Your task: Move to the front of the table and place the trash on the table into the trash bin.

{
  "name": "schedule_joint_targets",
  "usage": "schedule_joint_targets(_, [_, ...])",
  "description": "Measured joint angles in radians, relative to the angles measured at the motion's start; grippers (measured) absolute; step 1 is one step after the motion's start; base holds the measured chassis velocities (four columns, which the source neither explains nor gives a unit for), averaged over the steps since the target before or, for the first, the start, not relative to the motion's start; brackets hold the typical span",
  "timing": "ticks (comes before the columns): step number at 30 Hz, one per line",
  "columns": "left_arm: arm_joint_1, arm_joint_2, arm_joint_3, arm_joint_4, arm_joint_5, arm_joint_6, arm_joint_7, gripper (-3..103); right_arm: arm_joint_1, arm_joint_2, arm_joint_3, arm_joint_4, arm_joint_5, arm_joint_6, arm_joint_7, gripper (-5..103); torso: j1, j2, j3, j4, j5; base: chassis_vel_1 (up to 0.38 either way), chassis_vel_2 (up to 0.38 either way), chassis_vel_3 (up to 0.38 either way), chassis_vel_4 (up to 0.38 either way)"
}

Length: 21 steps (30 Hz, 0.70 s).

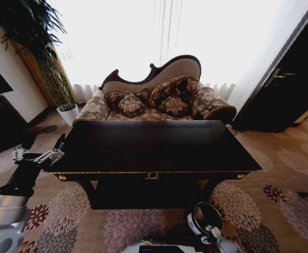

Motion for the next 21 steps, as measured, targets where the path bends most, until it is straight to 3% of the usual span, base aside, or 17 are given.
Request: schedule_joint_targets(21, [0.004,0.005,-0.008,0.000,-0.002,-0.001,-0.001,100,0.065,0.012,-0.043,-0.060,-0.042,-0.039,0.083,100,0.000,0.000,0.000,0.0001,0.0000,0.000,0.000,0.000,0.000])
